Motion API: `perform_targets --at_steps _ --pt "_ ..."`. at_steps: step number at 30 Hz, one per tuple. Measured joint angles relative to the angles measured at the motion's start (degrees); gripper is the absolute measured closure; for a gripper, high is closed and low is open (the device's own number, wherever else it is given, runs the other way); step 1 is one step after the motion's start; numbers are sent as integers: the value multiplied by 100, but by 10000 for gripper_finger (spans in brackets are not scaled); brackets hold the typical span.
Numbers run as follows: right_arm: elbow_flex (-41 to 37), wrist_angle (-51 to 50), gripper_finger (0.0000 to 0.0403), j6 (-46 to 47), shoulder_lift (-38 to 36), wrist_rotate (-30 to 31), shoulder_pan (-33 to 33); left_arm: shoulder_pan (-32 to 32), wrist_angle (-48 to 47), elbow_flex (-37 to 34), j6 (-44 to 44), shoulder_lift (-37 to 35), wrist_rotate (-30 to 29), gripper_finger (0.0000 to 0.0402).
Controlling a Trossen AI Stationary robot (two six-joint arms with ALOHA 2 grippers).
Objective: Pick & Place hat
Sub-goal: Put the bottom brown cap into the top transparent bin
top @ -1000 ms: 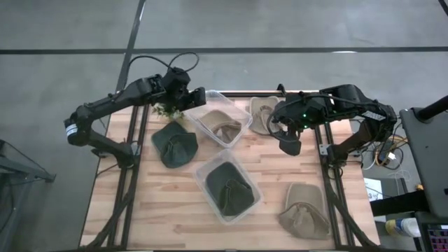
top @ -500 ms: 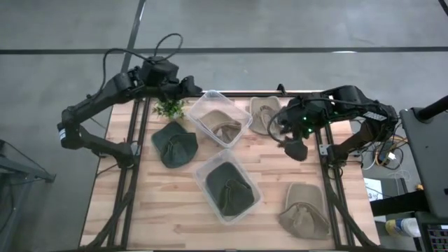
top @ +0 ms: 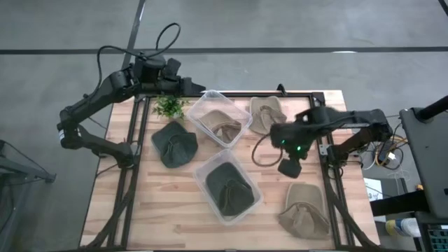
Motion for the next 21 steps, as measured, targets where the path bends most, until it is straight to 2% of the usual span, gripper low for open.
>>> perform_targets --at_steps 8,17,21 --pt "-1778 349 179 -1457 4 -95 177 -25 118 0 402 0 274 189" --pt "-3034 1930 179 -3342 9 -92 296 -28 125 -1 377 -52 624 189" --pt "-3510 2629 179 -3791 9 -98 342 -25 147 -2 376 -63 623 189"
